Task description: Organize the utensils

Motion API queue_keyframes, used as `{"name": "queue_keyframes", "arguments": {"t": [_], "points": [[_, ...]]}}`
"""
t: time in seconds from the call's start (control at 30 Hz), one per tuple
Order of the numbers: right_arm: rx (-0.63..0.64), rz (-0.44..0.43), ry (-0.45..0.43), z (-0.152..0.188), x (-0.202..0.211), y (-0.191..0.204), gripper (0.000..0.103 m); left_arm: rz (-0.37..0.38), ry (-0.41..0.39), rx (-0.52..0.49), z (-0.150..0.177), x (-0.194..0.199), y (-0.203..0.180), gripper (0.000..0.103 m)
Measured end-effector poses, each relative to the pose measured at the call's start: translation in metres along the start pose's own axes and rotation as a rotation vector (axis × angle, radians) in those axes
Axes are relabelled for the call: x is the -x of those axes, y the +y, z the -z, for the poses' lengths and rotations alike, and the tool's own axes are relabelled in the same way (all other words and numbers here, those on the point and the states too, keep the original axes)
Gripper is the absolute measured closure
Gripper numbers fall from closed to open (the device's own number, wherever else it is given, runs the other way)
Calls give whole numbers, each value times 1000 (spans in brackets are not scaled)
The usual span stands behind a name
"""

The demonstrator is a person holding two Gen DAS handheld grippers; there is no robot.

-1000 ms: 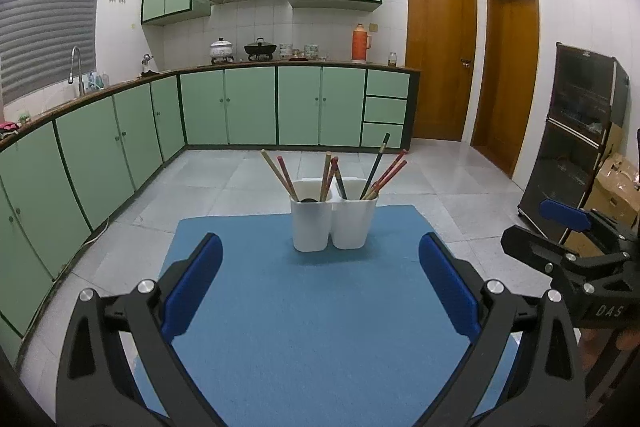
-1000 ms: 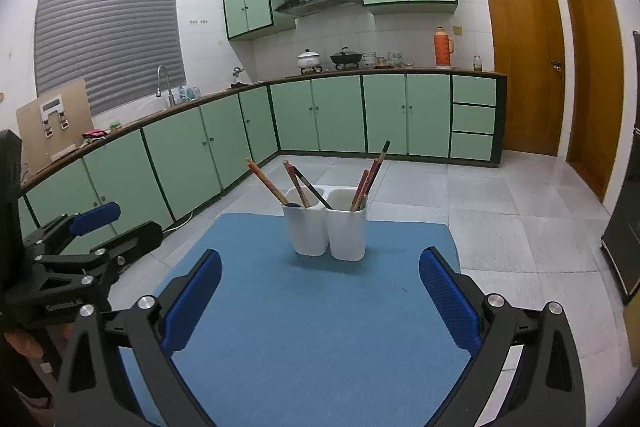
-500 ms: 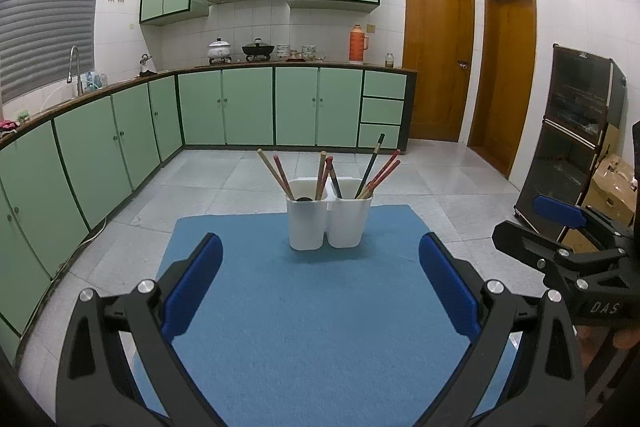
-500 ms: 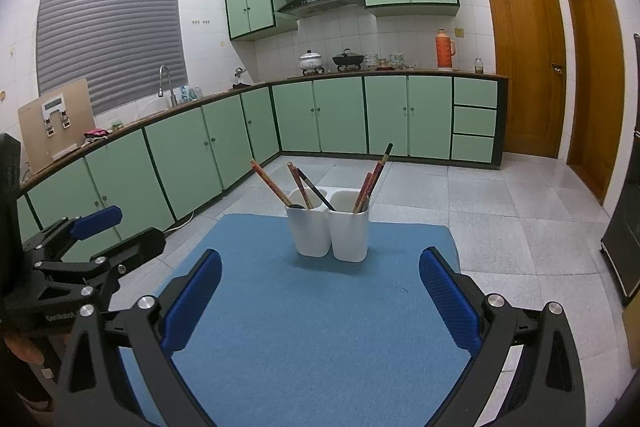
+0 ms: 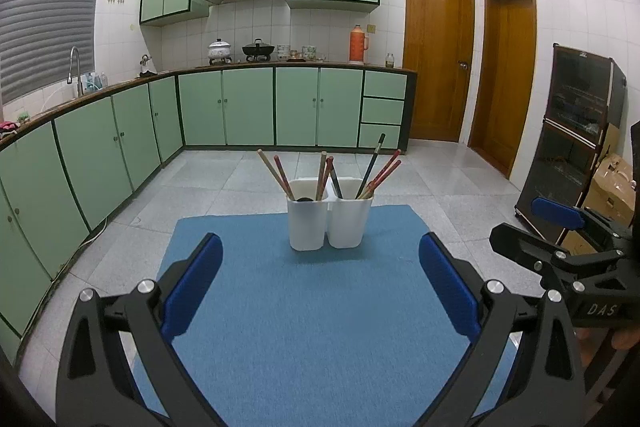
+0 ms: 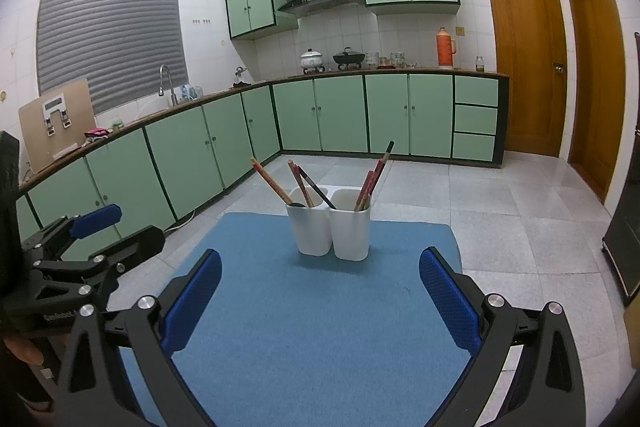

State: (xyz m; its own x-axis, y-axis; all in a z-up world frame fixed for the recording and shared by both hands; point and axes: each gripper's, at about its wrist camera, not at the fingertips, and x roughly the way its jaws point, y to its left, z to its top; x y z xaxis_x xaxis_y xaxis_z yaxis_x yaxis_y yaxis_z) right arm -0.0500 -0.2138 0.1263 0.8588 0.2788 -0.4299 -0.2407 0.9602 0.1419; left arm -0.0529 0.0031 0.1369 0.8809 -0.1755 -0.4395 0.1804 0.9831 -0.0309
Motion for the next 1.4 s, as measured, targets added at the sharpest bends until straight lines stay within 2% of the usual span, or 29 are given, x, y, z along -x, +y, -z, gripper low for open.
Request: {"name": "queue_keyframes", "arguments": {"t": [1.4], "points": [[-1,0,0,0,0,0,6,-6,2,13,4,1,3,8]]}}
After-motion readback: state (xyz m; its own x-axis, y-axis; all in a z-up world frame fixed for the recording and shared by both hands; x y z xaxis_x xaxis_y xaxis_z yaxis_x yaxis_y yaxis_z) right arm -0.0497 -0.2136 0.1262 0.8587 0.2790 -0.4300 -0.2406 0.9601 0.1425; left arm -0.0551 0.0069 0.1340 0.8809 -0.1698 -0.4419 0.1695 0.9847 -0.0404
